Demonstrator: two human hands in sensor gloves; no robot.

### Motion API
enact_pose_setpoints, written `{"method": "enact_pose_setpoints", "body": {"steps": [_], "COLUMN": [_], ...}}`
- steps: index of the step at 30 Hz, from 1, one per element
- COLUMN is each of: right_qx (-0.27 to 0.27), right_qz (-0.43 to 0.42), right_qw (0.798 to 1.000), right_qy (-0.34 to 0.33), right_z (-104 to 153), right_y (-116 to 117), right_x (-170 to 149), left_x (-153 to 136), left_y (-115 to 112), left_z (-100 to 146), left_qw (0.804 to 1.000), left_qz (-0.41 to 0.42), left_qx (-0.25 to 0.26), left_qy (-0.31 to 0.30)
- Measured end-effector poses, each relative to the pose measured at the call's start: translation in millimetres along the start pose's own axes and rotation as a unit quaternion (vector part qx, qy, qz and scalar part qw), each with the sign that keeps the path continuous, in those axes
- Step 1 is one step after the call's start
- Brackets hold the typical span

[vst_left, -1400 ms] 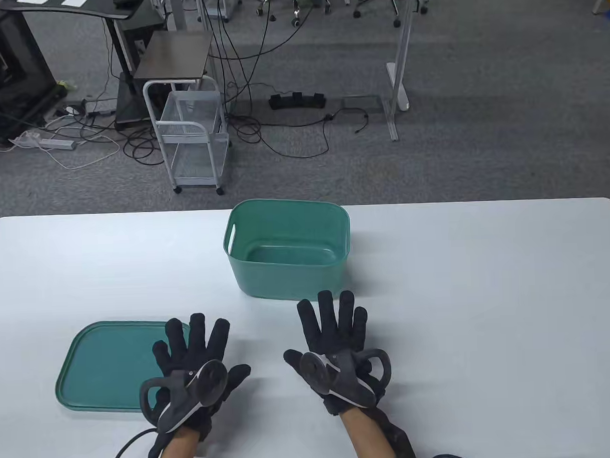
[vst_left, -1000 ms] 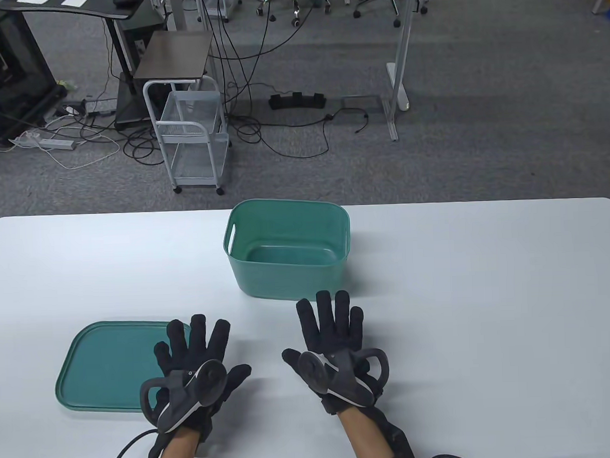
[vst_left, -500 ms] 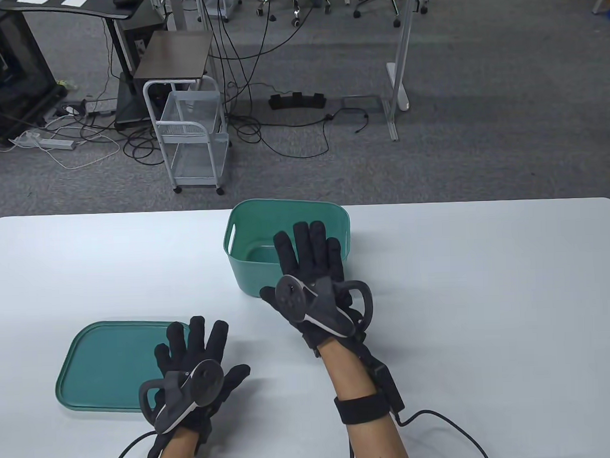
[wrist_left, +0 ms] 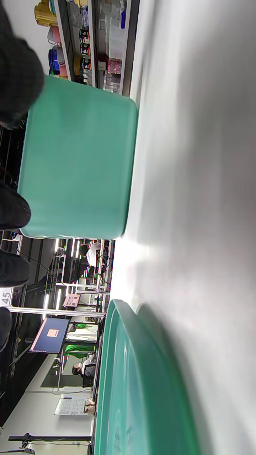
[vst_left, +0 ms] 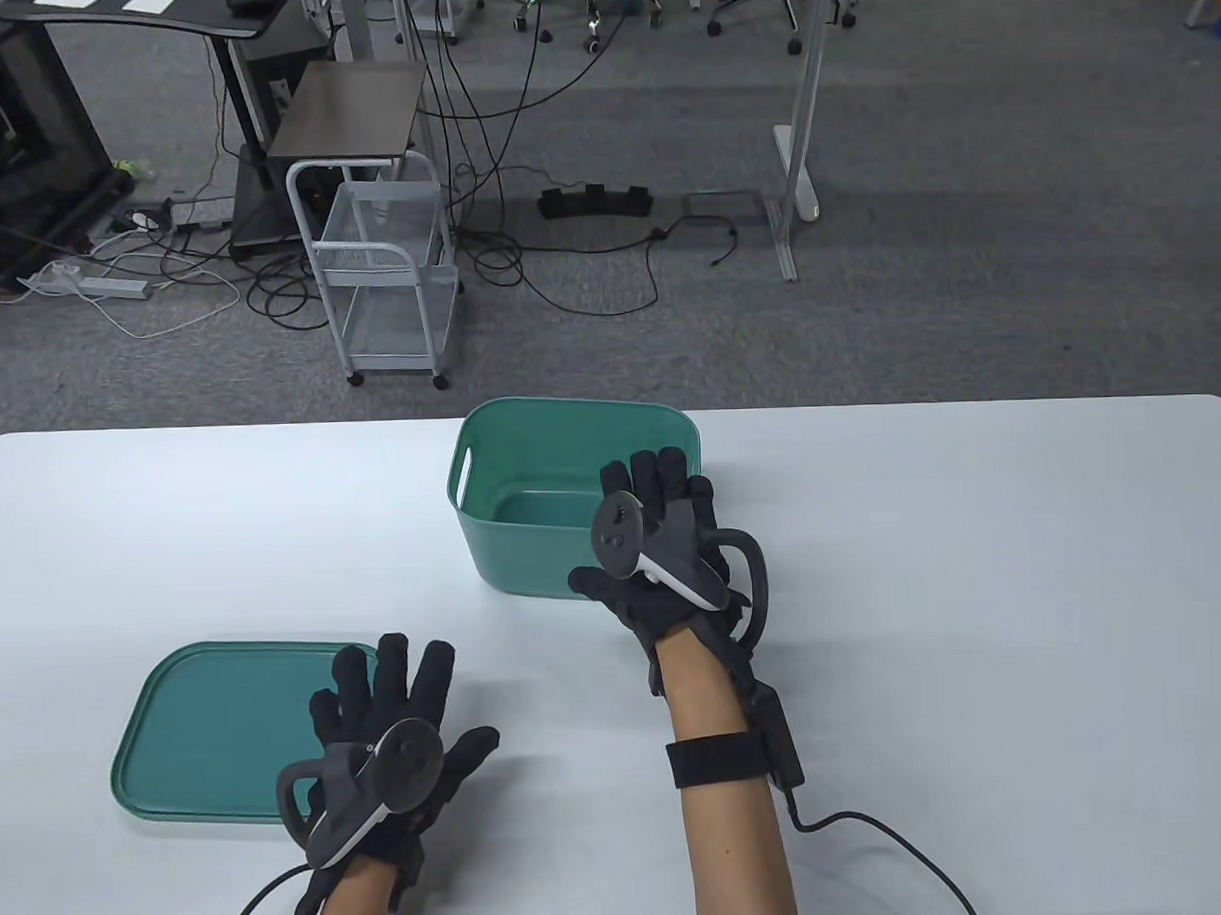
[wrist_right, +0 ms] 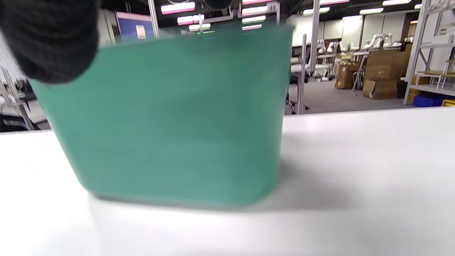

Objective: Cover the plastic storage box

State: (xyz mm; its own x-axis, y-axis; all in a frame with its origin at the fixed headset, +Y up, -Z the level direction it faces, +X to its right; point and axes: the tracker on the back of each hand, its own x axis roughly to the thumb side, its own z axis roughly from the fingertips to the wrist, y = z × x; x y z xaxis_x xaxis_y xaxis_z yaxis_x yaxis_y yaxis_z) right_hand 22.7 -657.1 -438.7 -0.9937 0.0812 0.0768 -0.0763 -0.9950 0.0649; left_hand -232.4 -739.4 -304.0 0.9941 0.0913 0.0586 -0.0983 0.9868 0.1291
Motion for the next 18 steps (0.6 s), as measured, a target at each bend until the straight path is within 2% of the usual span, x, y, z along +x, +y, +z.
{"method": "enact_pose_setpoints", "body": {"steps": [2,4,8,10,11,14,18], "right_qx": [0.024,-0.081,-0.165,-0.180,-0.209,-0.222,-0.247], "right_qz": [0.031,0.071,0.106,0.120,0.111,0.113,0.091], "right_qw": [0.999,0.994,0.980,0.976,0.971,0.969,0.964], "right_qy": [0.020,0.026,0.041,0.037,0.031,0.011,-0.030], "right_z": [-5.9,-3.0,2.0,7.3,12.9,26.6,57.5], "right_y": [21.5,28.7,28.2,20.9,14.9,-1.4,-27.6], "right_x": [0.0,1.6,9.8,10.5,9.8,5.3,-4.1], "left_x": [-2.3,-4.6,-6.5,-7.9,-9.1,-11.7,-12.6], "left_y": [0.4,0.9,0.5,-0.1,-0.1,0.6,0.1], "left_z": [-0.7,-1.0,-1.1,-0.6,-0.1,-0.3,0.4], "left_qw": [1.000,1.000,1.000,1.000,1.000,0.999,0.999], "left_qz": [0.004,0.008,0.012,0.016,0.019,0.026,0.028], "left_qx": [0.001,0.003,0.003,0.001,0.001,0.006,0.004], "left_qy": [0.004,0.008,0.012,0.013,0.014,0.019,0.021]}}
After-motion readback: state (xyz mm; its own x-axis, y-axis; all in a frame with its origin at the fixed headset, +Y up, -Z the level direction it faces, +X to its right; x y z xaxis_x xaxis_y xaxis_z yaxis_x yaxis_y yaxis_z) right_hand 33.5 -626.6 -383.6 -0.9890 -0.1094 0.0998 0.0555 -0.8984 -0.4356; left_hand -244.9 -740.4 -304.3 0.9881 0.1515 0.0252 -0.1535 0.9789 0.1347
